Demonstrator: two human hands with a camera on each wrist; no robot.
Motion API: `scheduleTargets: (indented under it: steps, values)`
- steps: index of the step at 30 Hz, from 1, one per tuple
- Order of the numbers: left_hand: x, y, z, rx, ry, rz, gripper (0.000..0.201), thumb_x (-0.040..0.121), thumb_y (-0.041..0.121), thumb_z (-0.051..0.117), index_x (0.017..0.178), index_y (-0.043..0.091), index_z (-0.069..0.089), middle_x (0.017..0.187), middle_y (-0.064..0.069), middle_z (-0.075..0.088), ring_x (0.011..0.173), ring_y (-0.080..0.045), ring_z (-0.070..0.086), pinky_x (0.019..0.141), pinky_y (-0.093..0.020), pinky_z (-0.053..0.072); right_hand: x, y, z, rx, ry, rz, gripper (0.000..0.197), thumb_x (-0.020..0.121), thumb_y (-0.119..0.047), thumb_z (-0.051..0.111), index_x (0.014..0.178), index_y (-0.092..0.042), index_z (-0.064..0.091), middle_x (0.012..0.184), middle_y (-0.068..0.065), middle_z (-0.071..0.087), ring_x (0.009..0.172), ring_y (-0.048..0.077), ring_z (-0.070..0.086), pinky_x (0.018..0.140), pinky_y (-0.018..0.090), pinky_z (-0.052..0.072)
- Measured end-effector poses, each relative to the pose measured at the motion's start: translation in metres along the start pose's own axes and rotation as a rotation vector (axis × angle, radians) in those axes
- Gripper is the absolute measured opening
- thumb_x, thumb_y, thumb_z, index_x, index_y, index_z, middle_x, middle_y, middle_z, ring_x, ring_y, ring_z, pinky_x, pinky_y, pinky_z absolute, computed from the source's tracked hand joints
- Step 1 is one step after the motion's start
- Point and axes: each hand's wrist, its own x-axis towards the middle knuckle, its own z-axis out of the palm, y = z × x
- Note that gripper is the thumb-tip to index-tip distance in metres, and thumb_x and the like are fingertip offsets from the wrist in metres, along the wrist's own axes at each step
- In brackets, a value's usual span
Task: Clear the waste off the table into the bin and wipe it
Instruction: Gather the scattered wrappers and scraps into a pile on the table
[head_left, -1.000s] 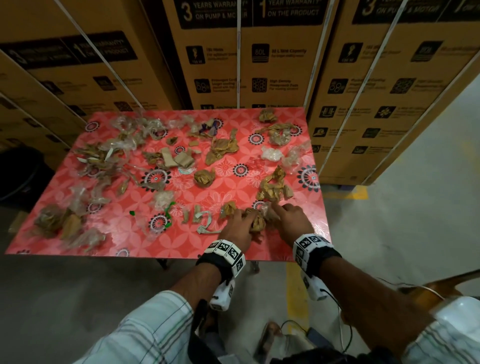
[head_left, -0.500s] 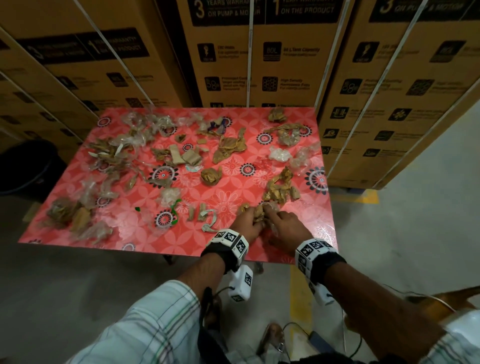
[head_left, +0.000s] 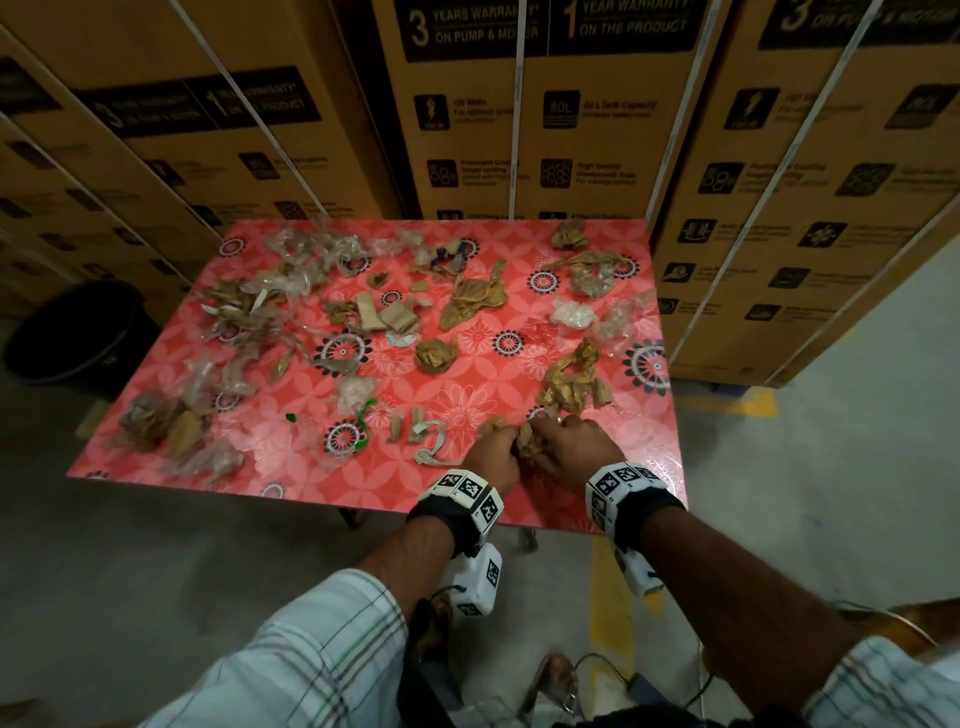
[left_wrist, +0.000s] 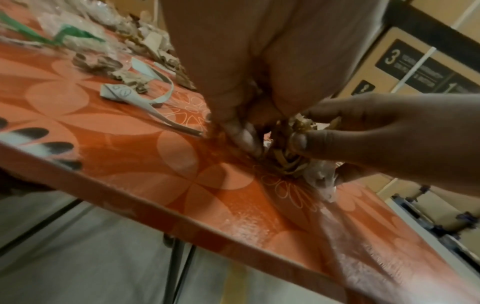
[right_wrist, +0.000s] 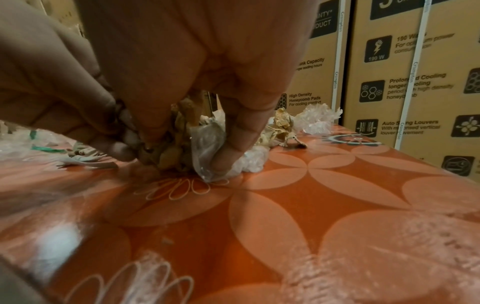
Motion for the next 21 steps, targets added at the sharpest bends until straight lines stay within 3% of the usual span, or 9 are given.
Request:
scheduleTargets:
  steps: [2,4,8,10,12,14,16,18,21]
  values:
    - [0.0,-0.002,-0.003,0.038,0.091,0.071,0.042,0.085,-0.004,0.045,0.114,0.013,0.07,0.115,-0.015,0.064,0.106,-0.033,0.06,0.093,-0.036,0.049,-0.002,-0.002,0.002,-0.007,0.004,0.005,0.049,0.089,-0.038,0.052,0.135,-0.029,0.038,0.111,0.018,0.058,0.1,0.033,0.054,0.079,0.038,0.047]
    - [-0.001,-0.009,-0.009,0.109,0.126,0.081,0.044,0.084,-0.007,0.047,0.117,0.011,0.068,0.116,-0.016,0.06,0.108,-0.031,0.056,0.097,-0.033,0.045,-0.005,-0.003,0.004,-0.013,0.014,0.012,0.048,0.087,-0.037,0.054,0.133,-0.028,0.04,0.11,0.016,0.058,0.099,0.033,0.053,0.078,0.037,0.046]
    - [-0.004,-0.031,-0.022,0.289,0.283,-0.003,0.037,0.087,0.01,0.057,0.122,0.023,0.062,0.126,-0.008,0.047,0.122,-0.028,0.043,0.106,-0.04,0.038,-0.009,-0.009,0.001,-0.031,0.002,0.017,0.05,0.086,-0.045,0.05,0.131,-0.027,0.042,0.111,0.016,0.057,0.101,0.034,0.052,0.079,0.038,0.047]
    - [-0.004,-0.04,-0.027,0.405,0.342,-0.098,0.049,0.088,0.024,0.06,0.136,0.027,0.049,0.147,-0.013,0.032,0.138,-0.033,0.025,0.115,-0.048,0.022,-0.01,-0.012,0.001,-0.06,-0.003,0.029,0.051,0.086,-0.049,0.048,0.132,-0.028,0.04,0.114,0.017,0.056,0.103,0.034,0.052,0.08,0.04,0.049]
    - [-0.001,-0.051,-0.032,0.451,0.338,-0.246,0.071,0.087,0.039,0.062,0.149,0.031,0.028,0.16,-0.016,0.006,0.147,-0.039,0.003,0.117,-0.055,0.006,-0.01,-0.015,0.003,-0.085,0.003,0.037,0.051,0.086,-0.049,0.048,0.132,-0.029,0.04,0.117,0.016,0.055,0.104,0.034,0.051,0.08,0.041,0.05]
    - [0.003,-0.066,-0.036,0.446,0.299,-0.352,0.083,0.087,0.048,0.06,0.153,0.029,0.014,0.16,-0.02,-0.009,0.147,-0.043,-0.004,0.116,-0.058,0.004,-0.012,-0.018,0.005,-0.111,0.003,0.042,0.05,0.086,-0.049,0.05,0.131,-0.03,0.038,0.12,0.015,0.054,0.107,0.034,0.049,0.078,0.041,0.049]
    - [0.008,-0.077,-0.038,0.408,0.226,-0.37,0.082,0.089,0.05,0.056,0.153,0.023,0.013,0.16,-0.021,-0.008,0.146,-0.044,0.001,0.116,-0.058,0.011,-0.014,-0.019,0.009,-0.139,0.009,0.051,0.051,0.085,-0.049,0.051,0.131,-0.031,0.036,0.12,0.014,0.052,0.109,0.034,0.047,0.074,0.041,0.05]
    - [0.009,-0.08,-0.035,0.426,0.183,-0.312,0.075,0.092,0.049,0.051,0.152,0.016,0.018,0.16,-0.021,0.003,0.146,-0.043,0.009,0.118,-0.054,0.016,-0.015,-0.02,0.015,-0.148,0.029,0.061,0.05,0.085,-0.05,0.051,0.13,-0.033,0.036,0.119,0.014,0.052,0.108,0.034,0.046,0.072,0.04,0.05]
    - [0.004,-0.067,-0.023,0.407,0.173,-0.231,0.069,0.098,0.05,0.039,0.151,0.011,0.021,0.16,-0.018,0.01,0.145,-0.039,0.013,0.119,-0.048,0.016,-0.015,-0.021,0.02,-0.125,0.045,0.069,0.05,0.086,-0.047,0.053,0.131,-0.033,0.036,0.12,0.016,0.05,0.108,0.036,0.044,0.073,0.042,0.05]
